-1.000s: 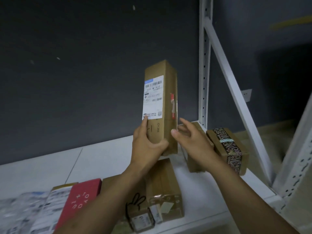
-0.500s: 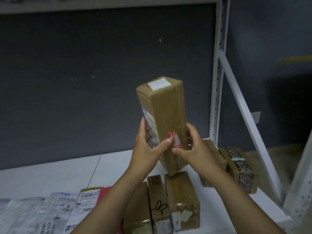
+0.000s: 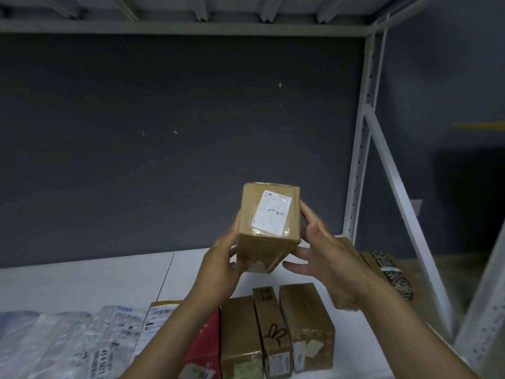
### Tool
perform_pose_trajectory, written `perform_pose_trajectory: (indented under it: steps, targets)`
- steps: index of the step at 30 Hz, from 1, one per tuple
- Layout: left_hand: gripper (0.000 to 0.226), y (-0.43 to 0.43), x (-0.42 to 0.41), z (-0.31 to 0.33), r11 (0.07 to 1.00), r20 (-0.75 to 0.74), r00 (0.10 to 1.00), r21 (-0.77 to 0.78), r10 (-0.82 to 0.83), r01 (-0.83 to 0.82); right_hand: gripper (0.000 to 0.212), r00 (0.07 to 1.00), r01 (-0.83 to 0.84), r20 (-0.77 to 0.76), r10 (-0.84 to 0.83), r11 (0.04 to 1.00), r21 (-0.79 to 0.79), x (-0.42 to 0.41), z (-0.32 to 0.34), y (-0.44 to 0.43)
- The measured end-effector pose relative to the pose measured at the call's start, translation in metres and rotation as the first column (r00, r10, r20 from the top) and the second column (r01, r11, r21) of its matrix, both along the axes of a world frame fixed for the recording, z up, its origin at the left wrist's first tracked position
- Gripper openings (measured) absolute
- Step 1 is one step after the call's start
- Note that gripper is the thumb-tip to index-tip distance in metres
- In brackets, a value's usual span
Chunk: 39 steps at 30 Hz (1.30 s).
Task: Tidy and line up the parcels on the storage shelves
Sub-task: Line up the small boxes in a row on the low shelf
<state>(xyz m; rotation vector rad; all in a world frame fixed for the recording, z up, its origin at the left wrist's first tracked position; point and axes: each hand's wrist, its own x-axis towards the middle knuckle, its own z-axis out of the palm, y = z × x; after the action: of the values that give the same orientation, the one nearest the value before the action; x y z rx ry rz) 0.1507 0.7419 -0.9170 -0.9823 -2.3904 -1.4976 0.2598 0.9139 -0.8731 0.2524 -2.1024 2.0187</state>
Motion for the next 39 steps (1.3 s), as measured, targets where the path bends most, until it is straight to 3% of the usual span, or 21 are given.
perform_pose_trajectory:
  steps: [2, 5, 9, 15, 21, 23, 26, 29, 34, 39]
  targets:
    - [0.068, 0.002, 0.002, 0.001, 0.999, 0.020, 0.999, -0.013, -0.030, 0.030, 0.073, 0.999, 0.033, 0.005, -0.032, 0.999, -0.028, 0.003, -0.001, 0.003]
    - [0.089, 0.005, 0.010, 0.007, 0.978, 0.168, 0.964, 0.011, -0.205, 0.206, 0.064, 0.992, 0.124, -0.015, -0.123, 0.992, 0.040, 0.008, -0.005, 0.009]
    - [0.112, 0.017, 0.021, 0.009, 0.930, 0.214, 0.912, -0.031, -0.351, 0.365, 0.072, 0.982, 0.188, -0.005, -0.189, 0.976, 0.114, 0.017, -0.020, 0.028]
    - [0.092, 0.060, 0.038, -0.015, 0.928, 0.271, 0.892, 0.016, -0.362, 0.372, 0.065, 0.970, 0.237, 0.028, -0.243, 0.962, 0.134, 0.037, -0.044, 0.067]
    - [0.095, 0.110, 0.054, -0.066, 0.910, 0.287, 0.882, -0.069, -0.374, 0.409, 0.057, 0.900, 0.407, 0.122, -0.418, 0.907, 0.106, 0.049, -0.078, 0.094]
    - [0.098, 0.119, 0.059, -0.078, 0.904, 0.293, 0.871, -0.049, -0.394, 0.425, 0.061, 0.858, 0.472, 0.131, -0.497, 0.863, 0.180, 0.045, -0.086, 0.100]
    - [0.097, 0.126, 0.059, -0.088, 0.905, 0.289, 0.876, -0.065, -0.385, 0.420, 0.087, 0.794, 0.560, 0.069, -0.604, 0.770, 0.305, 0.040, -0.096, 0.109]
    - [0.094, 0.129, 0.060, -0.093, 0.904, 0.242, 0.901, -0.148, -0.359, 0.400, 0.097, 0.752, 0.603, 0.020, -0.659, 0.699, 0.384, 0.037, -0.104, 0.110]
    - [0.091, 0.129, 0.055, -0.102, 0.866, 0.132, 0.932, -0.344, -0.337, 0.362, 0.074, 0.728, 0.595, -0.018, -0.685, 0.619, 0.513, 0.034, -0.119, 0.112]
    - [0.088, 0.115, 0.041, -0.113, 0.711, -0.132, 0.949, -0.694, -0.286, 0.118, 0.066, 0.773, 0.515, -0.039, -0.633, 0.591, 0.621, 0.037, -0.140, 0.117]
